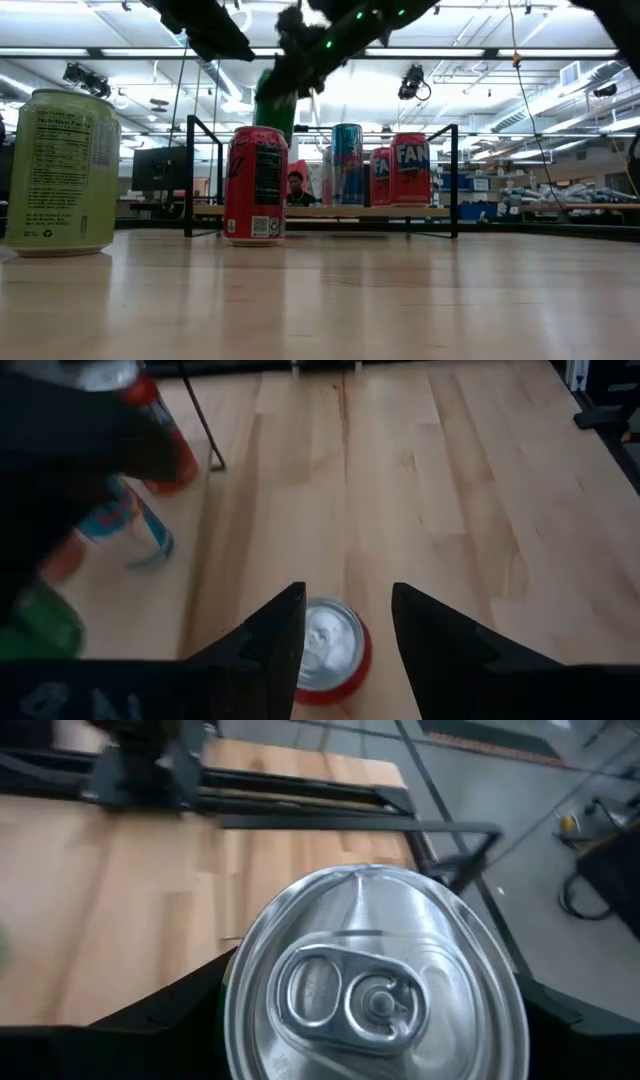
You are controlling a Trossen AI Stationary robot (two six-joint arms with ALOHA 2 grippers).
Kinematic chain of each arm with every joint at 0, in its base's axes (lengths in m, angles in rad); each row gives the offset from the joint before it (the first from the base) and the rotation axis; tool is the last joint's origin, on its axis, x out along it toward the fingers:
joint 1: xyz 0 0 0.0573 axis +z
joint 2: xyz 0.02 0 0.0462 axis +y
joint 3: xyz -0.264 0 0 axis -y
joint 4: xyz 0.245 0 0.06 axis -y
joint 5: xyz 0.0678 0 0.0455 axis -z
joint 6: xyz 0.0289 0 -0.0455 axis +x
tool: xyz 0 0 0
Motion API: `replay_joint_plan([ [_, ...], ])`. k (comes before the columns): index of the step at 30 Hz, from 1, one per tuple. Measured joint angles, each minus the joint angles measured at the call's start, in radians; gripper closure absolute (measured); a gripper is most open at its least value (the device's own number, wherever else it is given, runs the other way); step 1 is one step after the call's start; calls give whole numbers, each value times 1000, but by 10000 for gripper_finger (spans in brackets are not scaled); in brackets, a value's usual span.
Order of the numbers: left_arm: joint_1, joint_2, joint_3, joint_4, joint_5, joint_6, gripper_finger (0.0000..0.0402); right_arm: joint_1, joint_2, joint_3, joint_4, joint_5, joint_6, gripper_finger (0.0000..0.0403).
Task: Place canned beverage on shelf
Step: Put the green soda can on the shelf
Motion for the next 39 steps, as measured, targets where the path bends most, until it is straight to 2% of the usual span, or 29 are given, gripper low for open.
replay_joint_plan([
  [5, -23, 0, 0, -74, 0, -72, 242, -55, 61, 99, -32, -2, 6, 82],
  [7, -32, 0, 0, -87, -1, -95, 242, -79, 83, 119, -47, -34, 2, 82],
  [11, -50, 0, 0, -99, -2, -109, 242, -128, 113, 126, -65, -102, 6, 82],
  [23, -60, -1, 0, -96, -3, -119, 242, -211, 170, 130, -58, -204, -10, 82],
  [39, -60, -1, 0, -84, -20, -129, 242, -235, 186, 128, -102, -210, -70, 82],
])
